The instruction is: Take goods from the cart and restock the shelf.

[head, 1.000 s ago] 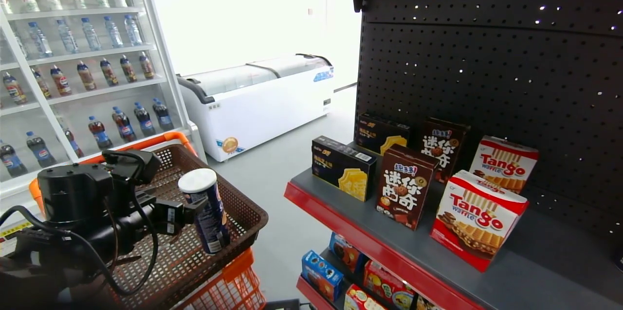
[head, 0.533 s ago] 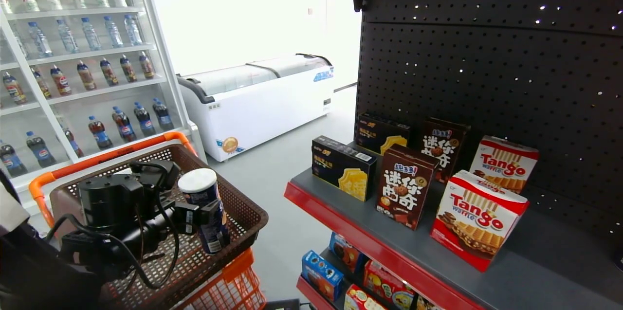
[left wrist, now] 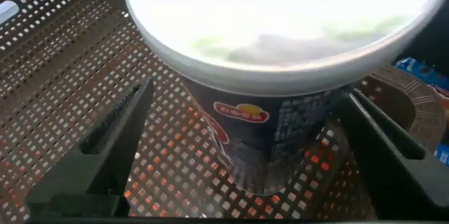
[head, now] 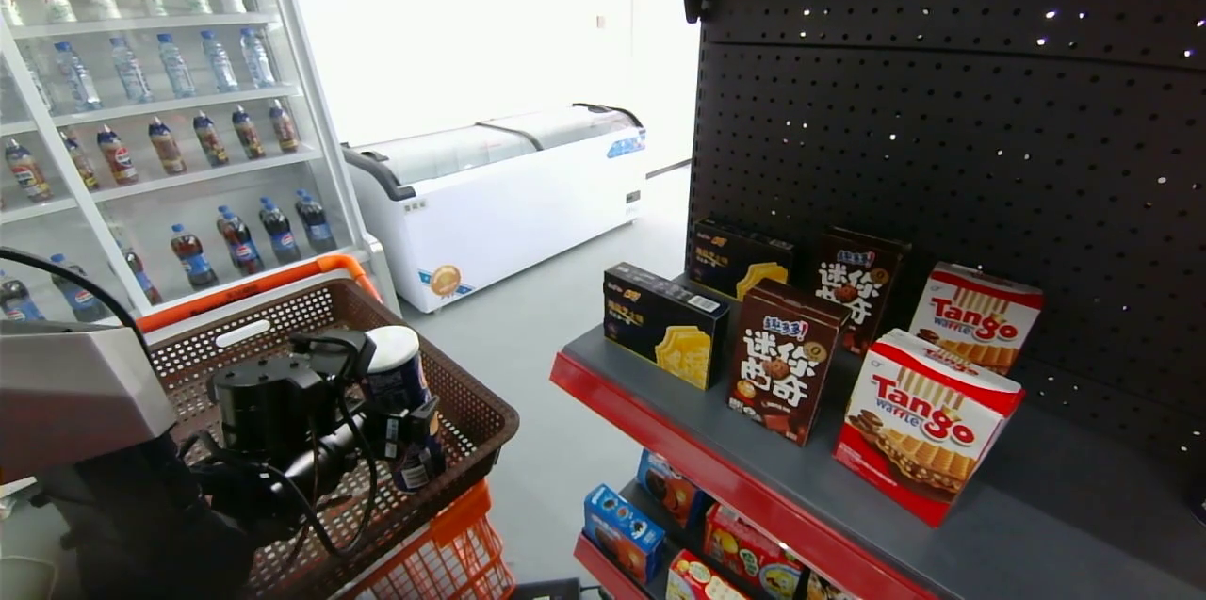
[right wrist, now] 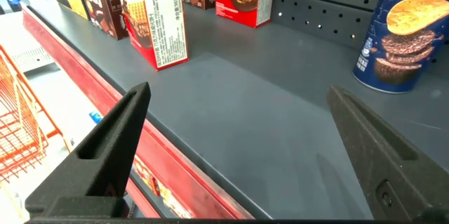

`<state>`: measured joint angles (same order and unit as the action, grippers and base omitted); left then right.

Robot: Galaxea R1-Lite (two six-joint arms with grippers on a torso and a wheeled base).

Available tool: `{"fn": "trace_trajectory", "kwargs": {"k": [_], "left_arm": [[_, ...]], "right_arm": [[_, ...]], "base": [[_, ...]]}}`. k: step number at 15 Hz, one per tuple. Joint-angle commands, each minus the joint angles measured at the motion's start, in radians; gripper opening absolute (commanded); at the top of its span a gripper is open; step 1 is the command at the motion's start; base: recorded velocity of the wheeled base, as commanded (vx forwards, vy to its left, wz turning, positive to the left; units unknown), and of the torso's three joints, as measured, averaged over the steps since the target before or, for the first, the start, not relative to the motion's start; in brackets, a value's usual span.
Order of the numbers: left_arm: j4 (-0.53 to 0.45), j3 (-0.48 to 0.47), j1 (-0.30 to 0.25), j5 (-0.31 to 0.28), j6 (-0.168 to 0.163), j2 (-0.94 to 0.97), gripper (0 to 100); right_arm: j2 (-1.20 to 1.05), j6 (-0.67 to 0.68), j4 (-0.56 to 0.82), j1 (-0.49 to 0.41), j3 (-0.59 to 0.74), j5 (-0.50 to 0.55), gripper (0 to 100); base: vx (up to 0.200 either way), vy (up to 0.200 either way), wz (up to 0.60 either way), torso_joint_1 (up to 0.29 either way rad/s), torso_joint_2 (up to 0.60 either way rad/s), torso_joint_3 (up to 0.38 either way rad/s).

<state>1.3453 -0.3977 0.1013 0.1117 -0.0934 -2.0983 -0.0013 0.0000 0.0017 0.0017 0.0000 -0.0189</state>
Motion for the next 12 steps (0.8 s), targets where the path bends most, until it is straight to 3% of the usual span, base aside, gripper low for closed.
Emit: {"fn": "trace_trajectory", "kwargs": {"k": [1,7,8,12], "left_arm": [[0.021,-0.004,-0.002,0.002,0.000,-0.048,100],[0.031,-0.063,-0.005,0.003,0.000,-0.091,100],[0.046,-0.069,-0.005,0.003,0.000,-0.094,0],[0.035,-0.095,0.002,0.045,-0.008,-0.097,0]], "right_arm": [[0.001,0.000,0.000,0.000,0.000,0.001,100],[0.001,0.000,0.000,0.000,0.000,0.001,100],[0.001,0.000,0.000,0.000,0.000,-0.001,100],[0.001,0.000,0.000,0.000,0.000,0.001,100]], "base": [[0.000,0.000,0.00,0.000,0.00,0.000],[0.000,0.000,0.00,0.000,0.00,0.000],[0.000,0.000,0.00,0.000,0.00,0.000],[0.000,0.000,0.00,0.000,0.00,0.000]]}}
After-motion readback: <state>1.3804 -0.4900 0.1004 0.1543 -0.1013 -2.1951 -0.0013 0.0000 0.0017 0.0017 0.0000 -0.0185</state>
